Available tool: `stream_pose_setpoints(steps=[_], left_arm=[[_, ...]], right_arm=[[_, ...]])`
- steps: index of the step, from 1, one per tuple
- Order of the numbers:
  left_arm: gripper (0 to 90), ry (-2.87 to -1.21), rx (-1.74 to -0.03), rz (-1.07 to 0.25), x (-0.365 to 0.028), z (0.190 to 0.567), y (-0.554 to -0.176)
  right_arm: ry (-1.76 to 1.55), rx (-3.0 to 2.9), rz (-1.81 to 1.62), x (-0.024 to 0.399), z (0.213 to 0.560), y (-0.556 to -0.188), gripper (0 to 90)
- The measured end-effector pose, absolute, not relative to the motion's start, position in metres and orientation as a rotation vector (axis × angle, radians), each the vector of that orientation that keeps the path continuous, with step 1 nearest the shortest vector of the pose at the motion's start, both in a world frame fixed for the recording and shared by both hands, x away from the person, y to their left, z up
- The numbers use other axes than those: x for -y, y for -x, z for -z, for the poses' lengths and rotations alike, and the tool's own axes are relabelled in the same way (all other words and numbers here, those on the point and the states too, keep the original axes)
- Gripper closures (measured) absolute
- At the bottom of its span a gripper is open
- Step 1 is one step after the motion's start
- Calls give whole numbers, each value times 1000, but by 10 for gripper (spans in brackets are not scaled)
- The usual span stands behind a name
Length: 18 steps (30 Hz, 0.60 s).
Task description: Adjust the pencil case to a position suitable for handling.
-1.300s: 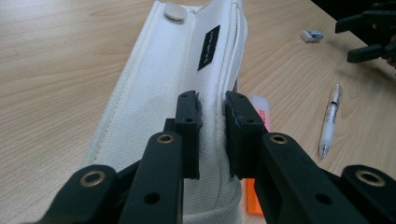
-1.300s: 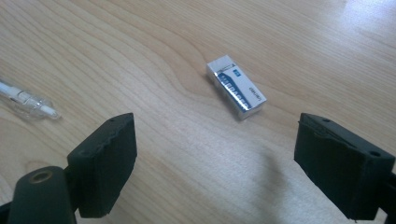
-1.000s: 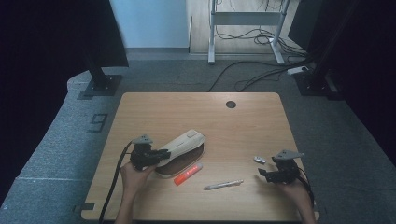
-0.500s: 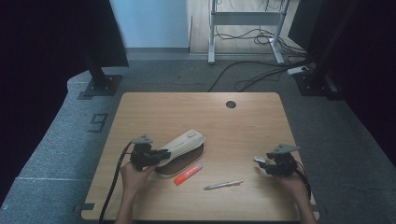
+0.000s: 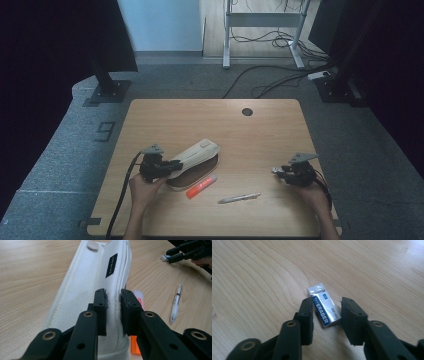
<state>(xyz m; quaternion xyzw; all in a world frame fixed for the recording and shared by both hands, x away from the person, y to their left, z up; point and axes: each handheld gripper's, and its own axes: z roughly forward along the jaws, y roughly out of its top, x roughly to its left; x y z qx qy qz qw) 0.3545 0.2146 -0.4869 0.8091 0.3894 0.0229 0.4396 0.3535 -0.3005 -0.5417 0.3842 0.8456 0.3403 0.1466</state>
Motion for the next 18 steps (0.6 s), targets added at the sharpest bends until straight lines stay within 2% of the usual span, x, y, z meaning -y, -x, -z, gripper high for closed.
stream_pose_setpoints(steps=[5,18], left_arm=[[758,-2010,-967,-56,-215,487,-354],[759,-2007,-958,-55,-215,487,-355]], right_arm=[[-1127,-2441,-993,301,541,-352,707],[-1164,-2424,-1043,295,538,-346,717]])
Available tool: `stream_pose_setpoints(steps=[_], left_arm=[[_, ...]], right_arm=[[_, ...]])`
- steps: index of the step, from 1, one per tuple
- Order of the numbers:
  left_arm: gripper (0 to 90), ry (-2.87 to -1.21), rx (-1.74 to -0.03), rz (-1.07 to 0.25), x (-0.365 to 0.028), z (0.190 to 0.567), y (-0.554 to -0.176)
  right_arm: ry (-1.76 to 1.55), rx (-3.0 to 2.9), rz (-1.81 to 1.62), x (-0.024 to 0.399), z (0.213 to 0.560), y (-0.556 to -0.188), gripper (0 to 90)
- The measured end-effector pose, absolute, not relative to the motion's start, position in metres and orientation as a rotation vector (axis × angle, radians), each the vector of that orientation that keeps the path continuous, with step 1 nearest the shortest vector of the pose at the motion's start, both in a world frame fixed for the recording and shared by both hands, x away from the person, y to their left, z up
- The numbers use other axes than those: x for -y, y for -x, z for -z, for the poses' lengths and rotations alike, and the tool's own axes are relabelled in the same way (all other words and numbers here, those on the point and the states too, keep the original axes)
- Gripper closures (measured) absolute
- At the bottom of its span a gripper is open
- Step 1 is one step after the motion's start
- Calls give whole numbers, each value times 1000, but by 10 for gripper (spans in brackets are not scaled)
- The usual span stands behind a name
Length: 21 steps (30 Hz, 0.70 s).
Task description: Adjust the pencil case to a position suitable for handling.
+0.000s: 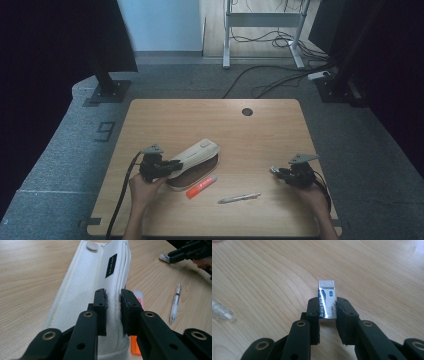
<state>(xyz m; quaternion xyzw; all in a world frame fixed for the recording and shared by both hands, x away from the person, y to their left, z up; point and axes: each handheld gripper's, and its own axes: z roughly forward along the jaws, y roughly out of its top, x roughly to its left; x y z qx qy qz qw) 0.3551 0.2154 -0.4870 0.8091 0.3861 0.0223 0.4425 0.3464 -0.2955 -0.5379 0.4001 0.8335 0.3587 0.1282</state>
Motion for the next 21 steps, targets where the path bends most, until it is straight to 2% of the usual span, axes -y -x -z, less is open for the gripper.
stream_pose_setpoints(steps=[21], left_arm=[[758,-2009,-954,-69,-214,487,-354]], right_arm=[[-1076,-2416,-1110,263,514,-351,717]])
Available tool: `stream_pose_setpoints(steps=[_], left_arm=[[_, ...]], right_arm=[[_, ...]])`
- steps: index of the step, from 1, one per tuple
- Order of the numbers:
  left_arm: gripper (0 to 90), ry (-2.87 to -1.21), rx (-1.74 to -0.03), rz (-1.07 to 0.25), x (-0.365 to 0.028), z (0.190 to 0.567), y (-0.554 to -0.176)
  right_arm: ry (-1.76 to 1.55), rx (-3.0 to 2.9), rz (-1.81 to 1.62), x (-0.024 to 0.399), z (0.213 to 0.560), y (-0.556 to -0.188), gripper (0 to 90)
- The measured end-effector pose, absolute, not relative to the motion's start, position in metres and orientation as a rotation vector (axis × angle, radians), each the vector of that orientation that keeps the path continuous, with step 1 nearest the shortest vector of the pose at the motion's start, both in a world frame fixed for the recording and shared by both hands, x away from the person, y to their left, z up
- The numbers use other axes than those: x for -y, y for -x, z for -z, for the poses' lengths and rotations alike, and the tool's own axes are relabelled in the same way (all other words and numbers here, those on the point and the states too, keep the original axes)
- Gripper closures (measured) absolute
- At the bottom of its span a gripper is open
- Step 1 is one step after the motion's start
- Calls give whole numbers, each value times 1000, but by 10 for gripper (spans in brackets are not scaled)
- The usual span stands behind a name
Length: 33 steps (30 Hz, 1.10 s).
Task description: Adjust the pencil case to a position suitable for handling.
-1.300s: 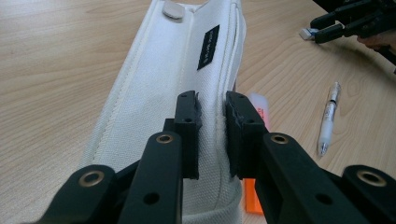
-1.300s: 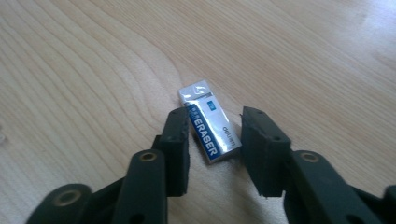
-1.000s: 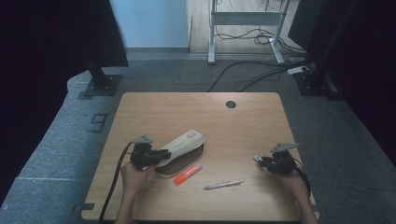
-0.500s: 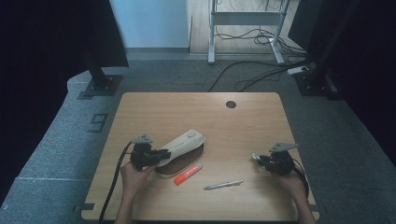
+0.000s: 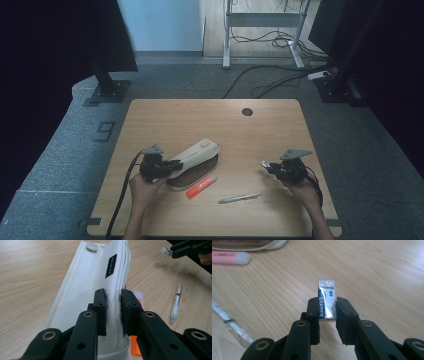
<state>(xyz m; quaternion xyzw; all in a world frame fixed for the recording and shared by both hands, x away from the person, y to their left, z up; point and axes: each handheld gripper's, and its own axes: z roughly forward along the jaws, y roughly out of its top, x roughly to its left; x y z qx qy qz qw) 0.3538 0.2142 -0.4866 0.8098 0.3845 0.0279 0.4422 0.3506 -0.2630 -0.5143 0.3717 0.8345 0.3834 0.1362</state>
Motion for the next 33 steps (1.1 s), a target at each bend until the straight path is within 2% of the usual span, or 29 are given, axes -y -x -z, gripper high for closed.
stream_pose_setpoints(steps=[33], left_arm=[[757,-2011,-943,-88,-211,485,-351]], right_arm=[[-957,-2477,-1161,191,509,-375,718]])
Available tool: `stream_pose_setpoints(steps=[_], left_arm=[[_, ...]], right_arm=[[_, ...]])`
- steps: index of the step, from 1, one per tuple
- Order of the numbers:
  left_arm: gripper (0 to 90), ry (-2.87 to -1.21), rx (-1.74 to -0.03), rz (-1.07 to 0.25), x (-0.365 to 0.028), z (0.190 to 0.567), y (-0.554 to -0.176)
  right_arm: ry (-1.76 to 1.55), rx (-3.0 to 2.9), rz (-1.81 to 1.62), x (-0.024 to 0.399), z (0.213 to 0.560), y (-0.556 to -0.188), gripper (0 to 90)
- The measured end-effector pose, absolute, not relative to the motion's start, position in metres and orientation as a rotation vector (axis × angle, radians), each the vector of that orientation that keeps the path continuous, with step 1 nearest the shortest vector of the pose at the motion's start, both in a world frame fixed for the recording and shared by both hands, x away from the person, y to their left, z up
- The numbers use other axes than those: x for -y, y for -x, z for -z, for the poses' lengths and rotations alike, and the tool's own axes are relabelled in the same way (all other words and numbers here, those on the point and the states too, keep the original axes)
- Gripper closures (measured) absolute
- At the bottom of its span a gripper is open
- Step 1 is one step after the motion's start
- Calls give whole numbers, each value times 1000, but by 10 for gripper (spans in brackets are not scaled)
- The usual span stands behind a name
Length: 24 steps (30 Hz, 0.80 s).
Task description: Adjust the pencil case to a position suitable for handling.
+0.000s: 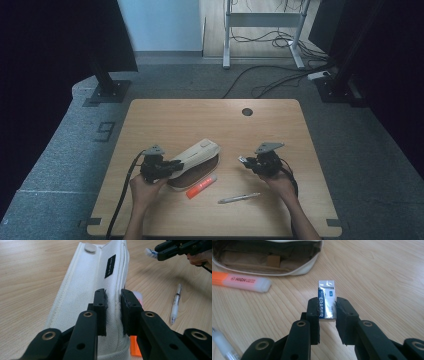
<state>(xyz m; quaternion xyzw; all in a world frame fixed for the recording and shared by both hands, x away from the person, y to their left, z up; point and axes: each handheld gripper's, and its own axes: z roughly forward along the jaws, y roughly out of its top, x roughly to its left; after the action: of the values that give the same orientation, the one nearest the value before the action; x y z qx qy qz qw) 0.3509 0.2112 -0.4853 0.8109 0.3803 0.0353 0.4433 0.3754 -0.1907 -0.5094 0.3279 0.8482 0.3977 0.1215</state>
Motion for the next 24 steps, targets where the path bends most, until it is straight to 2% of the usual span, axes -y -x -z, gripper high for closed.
stream_pose_setpoints(steps=[24], left_arm=[[758,-2001,-944,-86,-210,483,-349]], right_arm=[[-873,-2518,-1183,136,513,-391,718]])
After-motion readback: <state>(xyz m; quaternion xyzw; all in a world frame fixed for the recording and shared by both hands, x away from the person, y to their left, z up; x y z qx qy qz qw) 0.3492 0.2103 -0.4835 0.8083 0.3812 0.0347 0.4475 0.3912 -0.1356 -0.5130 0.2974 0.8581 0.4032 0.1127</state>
